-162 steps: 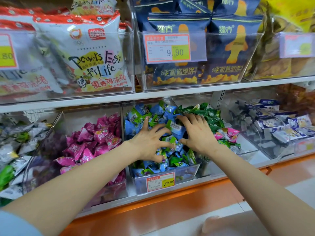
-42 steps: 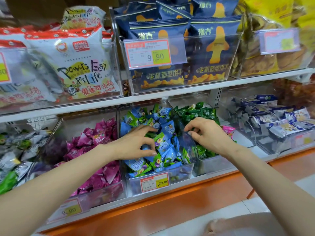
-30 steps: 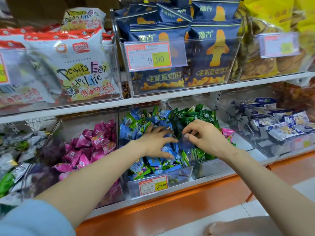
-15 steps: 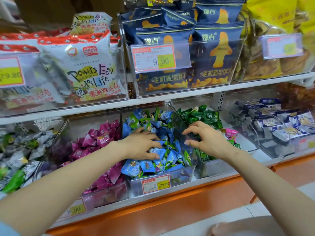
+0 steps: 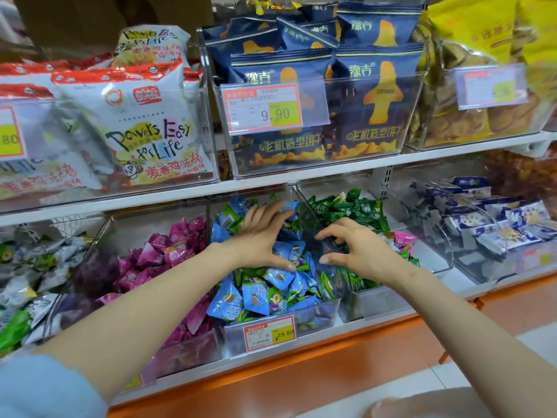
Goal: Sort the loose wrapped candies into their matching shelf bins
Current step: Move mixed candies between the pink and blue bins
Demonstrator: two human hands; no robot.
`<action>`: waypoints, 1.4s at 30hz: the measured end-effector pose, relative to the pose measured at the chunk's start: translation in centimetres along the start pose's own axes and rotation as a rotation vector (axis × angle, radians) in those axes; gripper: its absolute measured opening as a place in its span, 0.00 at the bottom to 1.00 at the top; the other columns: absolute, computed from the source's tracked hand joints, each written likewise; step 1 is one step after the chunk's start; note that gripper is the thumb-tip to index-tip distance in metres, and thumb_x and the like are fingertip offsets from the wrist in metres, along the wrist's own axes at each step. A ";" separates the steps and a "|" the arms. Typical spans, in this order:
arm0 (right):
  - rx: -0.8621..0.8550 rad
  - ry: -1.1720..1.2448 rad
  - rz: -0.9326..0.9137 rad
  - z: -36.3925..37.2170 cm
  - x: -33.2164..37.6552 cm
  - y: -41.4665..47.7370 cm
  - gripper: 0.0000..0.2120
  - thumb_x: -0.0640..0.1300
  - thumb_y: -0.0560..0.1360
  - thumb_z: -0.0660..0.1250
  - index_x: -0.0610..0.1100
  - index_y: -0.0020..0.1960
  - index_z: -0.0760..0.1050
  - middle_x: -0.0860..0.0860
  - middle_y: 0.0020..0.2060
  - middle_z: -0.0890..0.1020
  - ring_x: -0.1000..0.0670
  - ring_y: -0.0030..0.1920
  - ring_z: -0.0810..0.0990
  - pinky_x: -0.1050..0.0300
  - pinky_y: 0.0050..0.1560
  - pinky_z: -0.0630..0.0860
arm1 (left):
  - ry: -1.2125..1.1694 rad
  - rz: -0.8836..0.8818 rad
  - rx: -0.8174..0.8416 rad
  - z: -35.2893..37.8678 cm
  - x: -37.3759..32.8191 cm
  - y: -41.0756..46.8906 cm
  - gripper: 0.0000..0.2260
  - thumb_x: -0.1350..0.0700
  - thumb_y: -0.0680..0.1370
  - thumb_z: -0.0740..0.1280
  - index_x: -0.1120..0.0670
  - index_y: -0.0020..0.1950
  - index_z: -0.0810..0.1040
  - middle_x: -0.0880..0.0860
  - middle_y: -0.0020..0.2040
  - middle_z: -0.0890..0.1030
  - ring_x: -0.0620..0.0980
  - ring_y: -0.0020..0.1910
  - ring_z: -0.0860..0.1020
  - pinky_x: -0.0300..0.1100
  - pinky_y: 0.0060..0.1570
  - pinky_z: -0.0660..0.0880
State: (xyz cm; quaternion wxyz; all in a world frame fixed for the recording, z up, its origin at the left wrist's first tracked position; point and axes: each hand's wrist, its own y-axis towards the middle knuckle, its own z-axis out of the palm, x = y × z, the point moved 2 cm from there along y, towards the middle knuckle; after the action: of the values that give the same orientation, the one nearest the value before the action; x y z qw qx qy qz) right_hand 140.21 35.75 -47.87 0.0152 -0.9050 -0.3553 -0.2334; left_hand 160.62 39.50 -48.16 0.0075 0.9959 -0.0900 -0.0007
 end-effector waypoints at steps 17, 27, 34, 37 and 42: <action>0.013 0.012 -0.002 -0.1 0.0 -0.2 0.24 0.54 0.70 0.71 0.53 0.64 0.72 0.52 0.60 0.71 0.50 0.56 0.74 0.51 0.55 0.73 | -0.383 -0.060 0.017 -2.6 3.1 0.0 0.18 0.41 0.75 0.65 0.47 0.61 0.75 0.46 0.63 0.75 0.47 0.63 0.71 0.45 0.62 0.67; -0.002 -0.029 -0.007 -0.2 0.2 0.0 0.24 0.56 0.71 0.69 0.54 0.65 0.70 0.52 0.58 0.72 0.50 0.55 0.75 0.51 0.55 0.73 | -0.121 -0.150 -0.053 -0.9 3.6 7.0 0.25 0.54 0.78 0.66 0.52 0.73 0.63 0.54 0.71 0.69 0.54 0.68 0.68 0.43 0.63 0.65; 0.009 -0.023 0.001 -0.5 0.2 0.1 0.23 0.57 0.71 0.69 0.53 0.64 0.71 0.52 0.56 0.73 0.50 0.54 0.75 0.50 0.54 0.74 | -0.249 -0.079 -0.253 -2.2 4.6 4.4 0.14 0.60 0.77 0.67 0.52 0.62 0.78 0.52 0.61 0.78 0.52 0.57 0.77 0.43 0.58 0.72; 0.019 -0.023 0.007 -0.7 0.3 0.0 0.24 0.58 0.70 0.69 0.53 0.63 0.72 0.51 0.58 0.74 0.50 0.55 0.76 0.51 0.54 0.74 | -0.319 0.018 -0.093 -3.4 3.1 1.8 0.12 0.53 0.78 0.66 0.49 0.61 0.78 0.47 0.57 0.79 0.45 0.56 0.75 0.40 0.56 0.70; -0.094 -0.073 0.022 -1.0 1.0 0.2 0.20 0.58 0.73 0.67 0.52 0.61 0.74 0.52 0.52 0.75 0.51 0.50 0.75 0.57 0.46 0.69 | -0.306 0.061 -0.051 -3.4 3.4 -2.2 0.16 0.39 0.75 0.63 0.44 0.57 0.79 0.43 0.59 0.77 0.44 0.60 0.71 0.45 0.62 0.65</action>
State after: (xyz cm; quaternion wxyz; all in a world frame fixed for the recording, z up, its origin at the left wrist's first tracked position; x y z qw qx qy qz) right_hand 140.50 36.05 -46.52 -0.0378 -0.9164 -0.3344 -0.2166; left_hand 164.37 41.15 -44.75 0.0191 0.9805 -0.1204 -0.1545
